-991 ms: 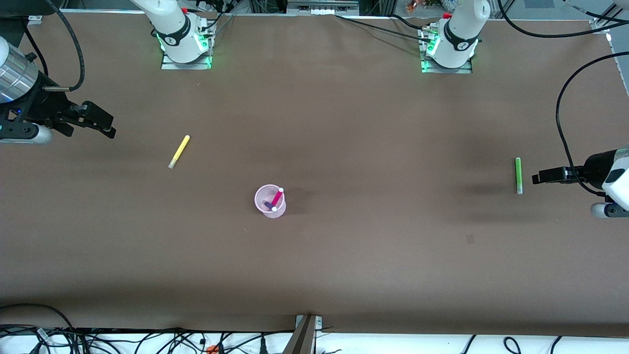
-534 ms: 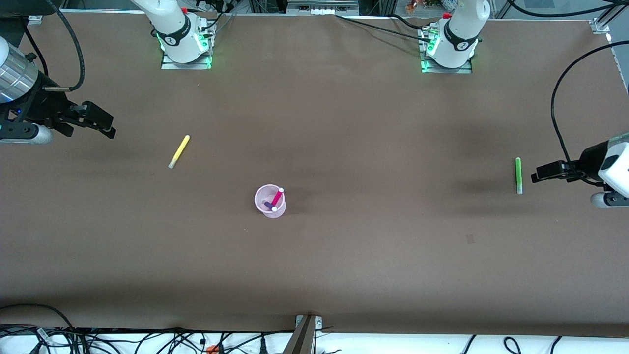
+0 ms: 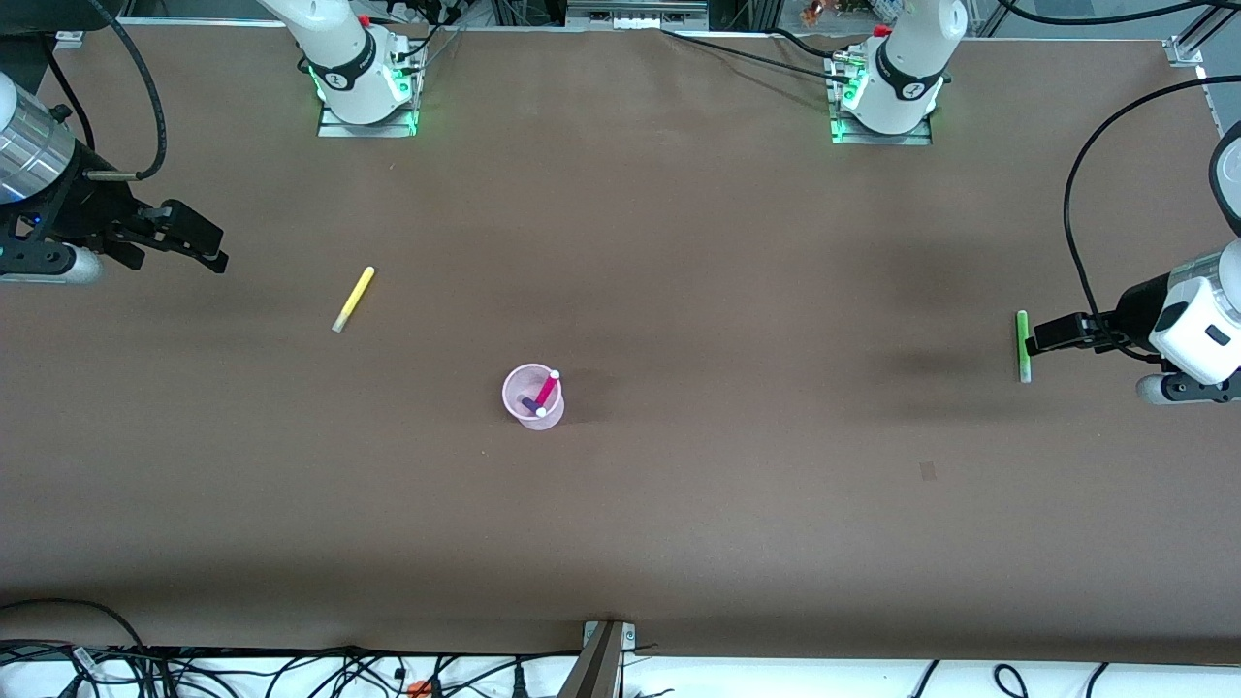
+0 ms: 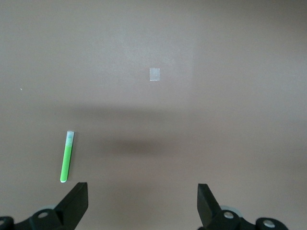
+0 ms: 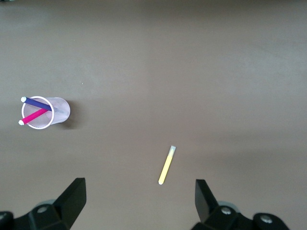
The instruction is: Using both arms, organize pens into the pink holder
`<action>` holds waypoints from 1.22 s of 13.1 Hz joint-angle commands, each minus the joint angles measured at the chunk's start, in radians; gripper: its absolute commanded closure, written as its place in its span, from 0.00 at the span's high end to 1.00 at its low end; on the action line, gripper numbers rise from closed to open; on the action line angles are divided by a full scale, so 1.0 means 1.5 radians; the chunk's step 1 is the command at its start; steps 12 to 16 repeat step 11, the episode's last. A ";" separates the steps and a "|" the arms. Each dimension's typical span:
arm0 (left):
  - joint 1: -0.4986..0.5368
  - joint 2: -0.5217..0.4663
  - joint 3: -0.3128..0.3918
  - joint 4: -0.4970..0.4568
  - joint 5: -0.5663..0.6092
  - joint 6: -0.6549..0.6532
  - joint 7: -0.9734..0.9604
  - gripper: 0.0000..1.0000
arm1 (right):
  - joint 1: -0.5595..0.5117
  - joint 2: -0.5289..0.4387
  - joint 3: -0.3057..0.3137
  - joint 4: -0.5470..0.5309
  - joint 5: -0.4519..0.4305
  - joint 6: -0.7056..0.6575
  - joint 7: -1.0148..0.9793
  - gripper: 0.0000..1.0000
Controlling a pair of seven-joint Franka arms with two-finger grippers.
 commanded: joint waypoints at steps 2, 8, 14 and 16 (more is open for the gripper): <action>-0.005 -0.024 -0.007 -0.013 0.086 -0.008 -0.007 1.00 | -0.007 -0.003 0.005 0.000 -0.010 -0.003 -0.005 1.00; -0.007 -0.022 -0.037 0.017 0.103 -0.066 -0.008 1.00 | -0.006 -0.003 0.006 0.000 -0.010 0.000 -0.004 1.00; -0.006 -0.021 -0.039 0.017 0.102 -0.067 -0.008 1.00 | -0.006 -0.003 0.007 0.000 -0.010 0.001 -0.004 1.00; -0.006 -0.021 -0.039 0.017 0.102 -0.067 -0.008 1.00 | -0.006 -0.003 0.007 0.000 -0.010 0.001 -0.004 1.00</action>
